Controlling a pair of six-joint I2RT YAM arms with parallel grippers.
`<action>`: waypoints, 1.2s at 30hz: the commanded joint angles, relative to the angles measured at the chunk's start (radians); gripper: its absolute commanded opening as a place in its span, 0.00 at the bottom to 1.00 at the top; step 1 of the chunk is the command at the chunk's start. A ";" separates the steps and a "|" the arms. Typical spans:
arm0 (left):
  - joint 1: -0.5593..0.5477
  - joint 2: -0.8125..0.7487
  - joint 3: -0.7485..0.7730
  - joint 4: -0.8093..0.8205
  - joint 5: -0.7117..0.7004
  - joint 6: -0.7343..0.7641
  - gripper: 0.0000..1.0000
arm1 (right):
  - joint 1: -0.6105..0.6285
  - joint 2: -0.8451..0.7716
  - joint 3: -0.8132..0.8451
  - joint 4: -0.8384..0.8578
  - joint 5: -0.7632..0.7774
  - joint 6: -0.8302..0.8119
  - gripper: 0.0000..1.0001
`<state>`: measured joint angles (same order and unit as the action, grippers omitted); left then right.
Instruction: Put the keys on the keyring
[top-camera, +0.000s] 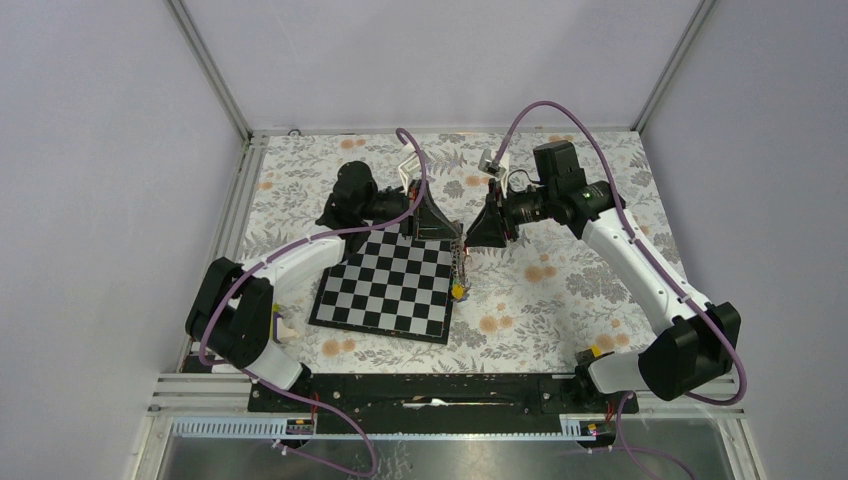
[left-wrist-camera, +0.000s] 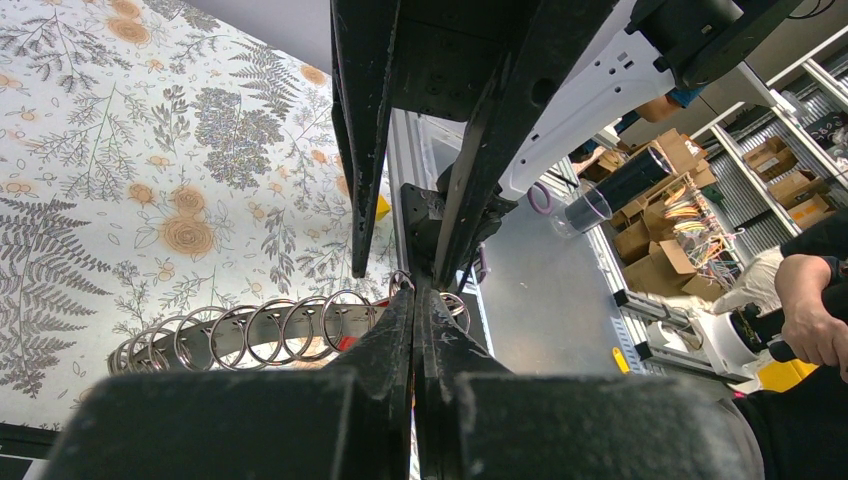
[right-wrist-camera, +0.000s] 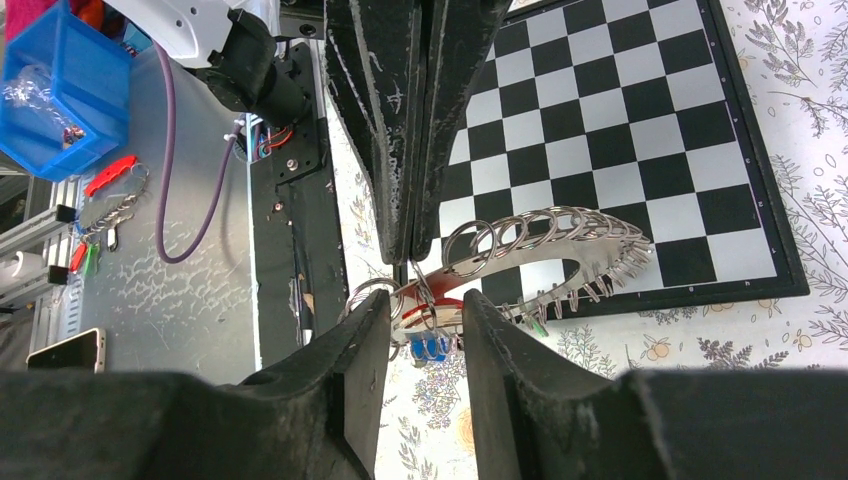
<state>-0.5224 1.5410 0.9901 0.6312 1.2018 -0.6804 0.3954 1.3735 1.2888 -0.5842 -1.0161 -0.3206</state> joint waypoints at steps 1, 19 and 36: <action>0.001 -0.008 0.004 0.091 0.021 -0.011 0.00 | 0.001 0.013 0.013 0.031 -0.045 -0.005 0.37; 0.005 -0.008 0.004 0.089 0.020 -0.002 0.00 | 0.017 0.010 0.035 -0.016 -0.037 -0.046 0.00; 0.007 -0.035 0.129 -0.348 -0.024 0.371 0.39 | 0.158 0.121 0.312 -0.357 0.305 -0.170 0.00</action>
<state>-0.5159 1.5410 1.0813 0.3161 1.1870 -0.3820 0.5304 1.4708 1.5234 -0.8715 -0.7483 -0.4706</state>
